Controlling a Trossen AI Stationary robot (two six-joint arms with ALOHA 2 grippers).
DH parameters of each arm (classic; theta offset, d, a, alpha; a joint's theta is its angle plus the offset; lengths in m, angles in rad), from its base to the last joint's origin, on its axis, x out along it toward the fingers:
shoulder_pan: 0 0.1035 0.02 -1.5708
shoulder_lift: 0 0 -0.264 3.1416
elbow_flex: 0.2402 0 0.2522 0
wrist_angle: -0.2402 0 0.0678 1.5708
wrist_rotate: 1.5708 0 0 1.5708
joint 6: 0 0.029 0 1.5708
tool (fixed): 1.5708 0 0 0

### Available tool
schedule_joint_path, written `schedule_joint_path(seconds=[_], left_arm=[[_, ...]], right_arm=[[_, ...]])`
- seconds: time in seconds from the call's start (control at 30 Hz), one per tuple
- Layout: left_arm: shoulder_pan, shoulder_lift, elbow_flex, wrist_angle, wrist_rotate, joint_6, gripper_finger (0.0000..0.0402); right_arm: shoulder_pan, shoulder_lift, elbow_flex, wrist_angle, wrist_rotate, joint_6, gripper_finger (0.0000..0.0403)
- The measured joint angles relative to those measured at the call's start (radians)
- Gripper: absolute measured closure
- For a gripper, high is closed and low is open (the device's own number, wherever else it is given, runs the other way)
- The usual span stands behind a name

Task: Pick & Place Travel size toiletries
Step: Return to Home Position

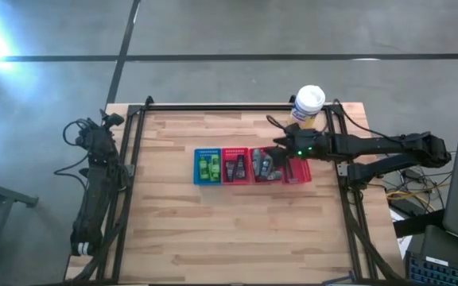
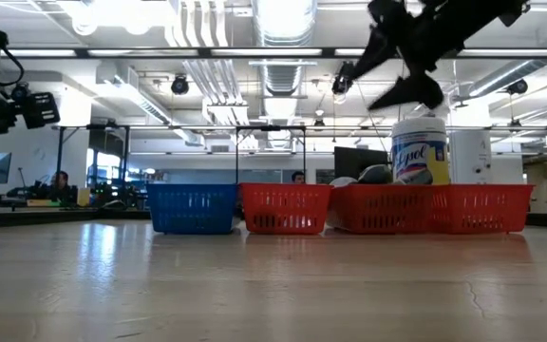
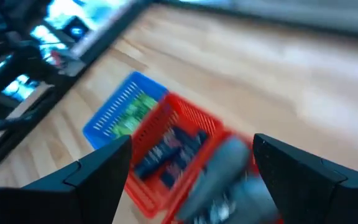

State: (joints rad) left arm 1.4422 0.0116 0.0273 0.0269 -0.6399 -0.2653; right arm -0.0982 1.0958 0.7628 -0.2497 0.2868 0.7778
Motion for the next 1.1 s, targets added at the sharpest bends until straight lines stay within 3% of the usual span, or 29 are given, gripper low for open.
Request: schedule_joint_path(seconds=[0.23, 0.43, 0.73, 0.93, 1.1], left_arm=[[-0.001, 0.0, 0.0, 0.0, 0.0, 0.0, 0.0115], [-0.001, 0.002, 0.0, 0.0, 0.0, 0.0, 0.0115], [-0.001, 0.002, 0.0, 0.0, 0.0, 0.0, 0.0115], [-0.001, 0.002, 0.0, -0.001, 0.0, 0.0, 0.0115], [-0.001, 0.002, 0.0, -0.001, 0.0, 0.0, 0.0115]], right_arm=[[-0.025, -0.214, 0.0, 0.191, -0.036, -0.534, 0.0076], [-0.177, -0.479, 0.0, 0.187, -0.041, -0.799, 0.0076], [-0.571, -0.769, -0.001, 0.111, -0.343, -0.895, 0.0058], [-0.87, -0.898, -0.002, -0.04, -0.339, -0.909, 0.0042], [-1.027, -0.954, -0.029, -0.088, -0.338, -0.983, 0.0039]])
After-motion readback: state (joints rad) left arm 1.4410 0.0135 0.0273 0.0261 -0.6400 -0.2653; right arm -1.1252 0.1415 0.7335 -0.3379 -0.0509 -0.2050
